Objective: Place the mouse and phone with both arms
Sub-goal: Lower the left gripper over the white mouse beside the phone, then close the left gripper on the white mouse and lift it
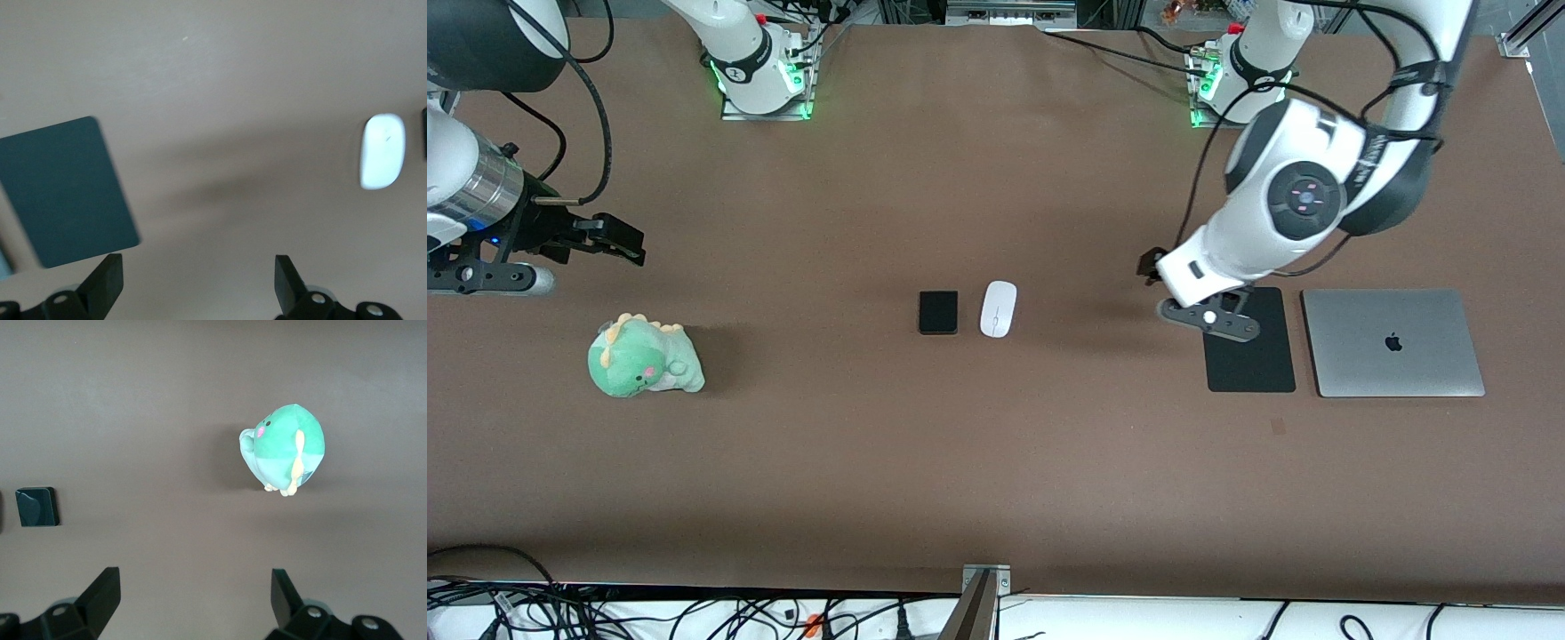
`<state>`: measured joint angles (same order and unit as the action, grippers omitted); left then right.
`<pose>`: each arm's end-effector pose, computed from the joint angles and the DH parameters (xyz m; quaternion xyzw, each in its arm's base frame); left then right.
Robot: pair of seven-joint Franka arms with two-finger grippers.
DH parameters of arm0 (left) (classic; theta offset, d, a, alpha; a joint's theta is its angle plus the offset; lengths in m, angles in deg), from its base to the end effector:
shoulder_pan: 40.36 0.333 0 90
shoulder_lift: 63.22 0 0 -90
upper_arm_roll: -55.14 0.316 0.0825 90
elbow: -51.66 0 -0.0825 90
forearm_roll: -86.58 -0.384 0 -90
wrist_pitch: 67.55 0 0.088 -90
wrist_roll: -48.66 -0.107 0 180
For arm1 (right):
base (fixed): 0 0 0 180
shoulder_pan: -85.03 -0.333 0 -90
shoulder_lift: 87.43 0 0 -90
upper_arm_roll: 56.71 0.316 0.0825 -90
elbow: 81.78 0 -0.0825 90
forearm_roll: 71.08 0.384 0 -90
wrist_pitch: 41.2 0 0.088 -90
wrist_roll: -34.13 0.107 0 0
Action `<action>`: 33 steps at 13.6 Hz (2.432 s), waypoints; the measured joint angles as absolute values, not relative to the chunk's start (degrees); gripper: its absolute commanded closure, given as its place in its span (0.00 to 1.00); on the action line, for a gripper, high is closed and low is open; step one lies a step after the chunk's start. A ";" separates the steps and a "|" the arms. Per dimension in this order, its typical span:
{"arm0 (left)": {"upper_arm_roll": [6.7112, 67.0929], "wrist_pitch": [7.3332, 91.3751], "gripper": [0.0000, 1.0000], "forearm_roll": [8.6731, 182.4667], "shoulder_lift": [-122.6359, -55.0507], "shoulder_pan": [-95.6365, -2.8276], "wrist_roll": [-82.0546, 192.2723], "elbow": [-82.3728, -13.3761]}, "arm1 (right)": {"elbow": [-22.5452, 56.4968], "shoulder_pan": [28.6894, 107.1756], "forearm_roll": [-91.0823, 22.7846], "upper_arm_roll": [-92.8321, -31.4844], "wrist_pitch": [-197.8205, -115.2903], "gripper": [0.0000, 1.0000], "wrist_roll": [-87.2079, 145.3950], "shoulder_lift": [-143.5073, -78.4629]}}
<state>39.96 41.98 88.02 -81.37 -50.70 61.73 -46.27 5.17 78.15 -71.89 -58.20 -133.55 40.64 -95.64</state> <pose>0.5759 -0.2617 0.4030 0.9923 -0.0992 -0.0663 0.0326 0.5967 0.0559 0.5705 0.9996 -0.0092 -0.0234 0.0114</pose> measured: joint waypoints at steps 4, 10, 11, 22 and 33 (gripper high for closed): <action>39.93 42.55 0.00 88.02 -87.53 -57.58 75.60 -37.55 | 5.16 78.14 -71.89 -58.20 -133.55 0.00 40.64 -95.64; 40.18 53.26 0.00 87.84 -98.15 -64.73 87.01 -30.98 | 5.15 78.14 -71.89 -58.19 -133.57 0.00 40.64 -95.64; 40.32 55.41 0.00 86.92 -99.59 -66.16 88.87 -30.87 | 5.15 78.14 -71.89 -58.19 -133.57 0.00 40.64 -95.64; 40.93 68.53 0.00 67.56 -113.21 -74.87 101.36 -30.62 | 5.15 78.13 -71.89 -58.16 -133.57 0.00 40.61 -95.65; 41.24 68.57 0.00 67.40 -114.62 -75.14 101.36 -31.54 | 5.15 78.12 -71.89 -58.15 -133.57 0.00 40.60 -95.65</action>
<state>41.24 68.57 67.40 -114.62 -75.14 101.36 -31.54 5.15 78.12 -71.89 -58.15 -133.57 40.60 -95.65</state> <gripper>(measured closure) 0.000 0.000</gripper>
